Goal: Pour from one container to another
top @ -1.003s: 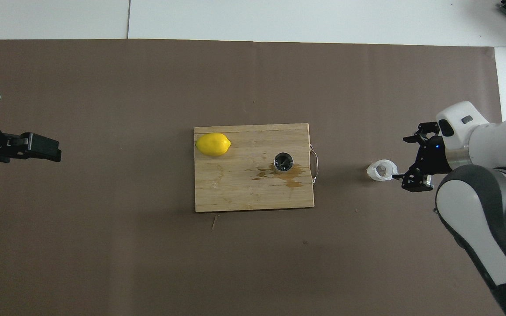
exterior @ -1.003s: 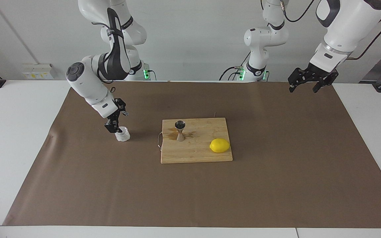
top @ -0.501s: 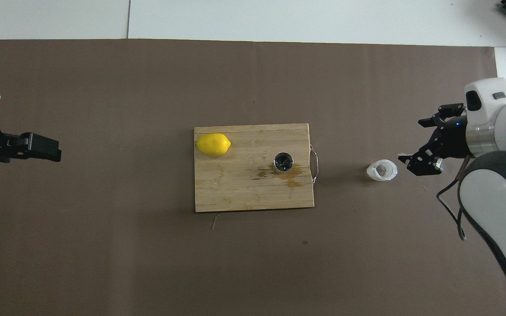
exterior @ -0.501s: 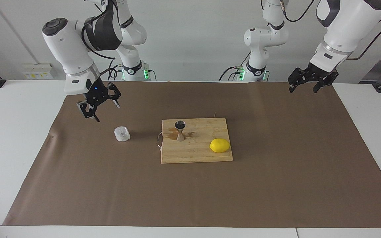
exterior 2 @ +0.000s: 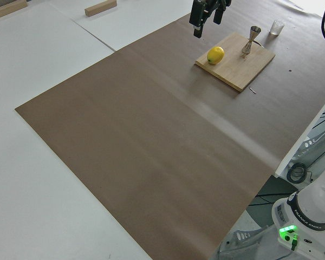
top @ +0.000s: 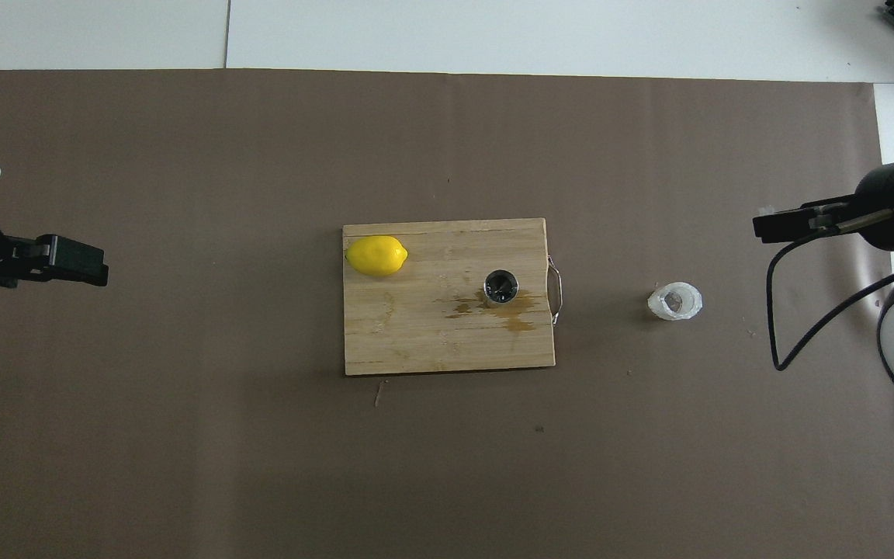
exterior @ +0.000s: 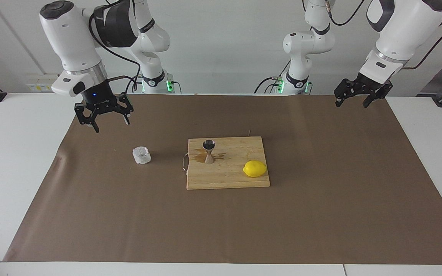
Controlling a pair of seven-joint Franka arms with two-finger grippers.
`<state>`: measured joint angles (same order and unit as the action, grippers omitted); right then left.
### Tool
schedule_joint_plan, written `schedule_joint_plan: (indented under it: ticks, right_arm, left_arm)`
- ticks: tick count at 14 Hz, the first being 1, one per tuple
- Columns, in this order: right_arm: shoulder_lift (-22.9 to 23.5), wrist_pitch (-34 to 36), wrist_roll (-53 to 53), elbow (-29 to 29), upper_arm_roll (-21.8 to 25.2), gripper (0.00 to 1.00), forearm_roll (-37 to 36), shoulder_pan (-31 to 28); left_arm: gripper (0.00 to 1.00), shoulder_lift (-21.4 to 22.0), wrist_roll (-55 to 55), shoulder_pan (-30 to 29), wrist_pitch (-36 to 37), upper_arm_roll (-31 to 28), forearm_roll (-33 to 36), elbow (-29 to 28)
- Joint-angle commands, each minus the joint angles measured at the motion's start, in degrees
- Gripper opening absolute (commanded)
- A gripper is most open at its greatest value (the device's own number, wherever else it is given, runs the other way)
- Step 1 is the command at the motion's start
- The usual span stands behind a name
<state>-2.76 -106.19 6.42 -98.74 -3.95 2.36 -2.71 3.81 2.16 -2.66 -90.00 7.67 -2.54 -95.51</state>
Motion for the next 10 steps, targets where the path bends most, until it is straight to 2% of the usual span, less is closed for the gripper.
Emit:
schedule_joint_plan:
  ticks: [1,5,10]
  right_arm:
    - [-0.14,6.23,-8.15,4.42,-0.53,1.00,-1.13,-0.19]
    - [-2.60,12.57,-11.25,3.38,-1.23,1.00,-0.96,-0.02]
    - [-1.81,13.64,-11.25,4.52,-1.50,1.00,-1.22,-0.71]
  left_arm:
    - [1.00,1.11,0.48,-0.15,0.44,-0.20,-0.71,-1.09]
    - [1.00,1.03,0.48,-0.15,0.44,-0.20,-0.71,-1.09]
    - [1.00,1.11,0.48,-0.15,0.44,-0.20,-0.71,-1.09]
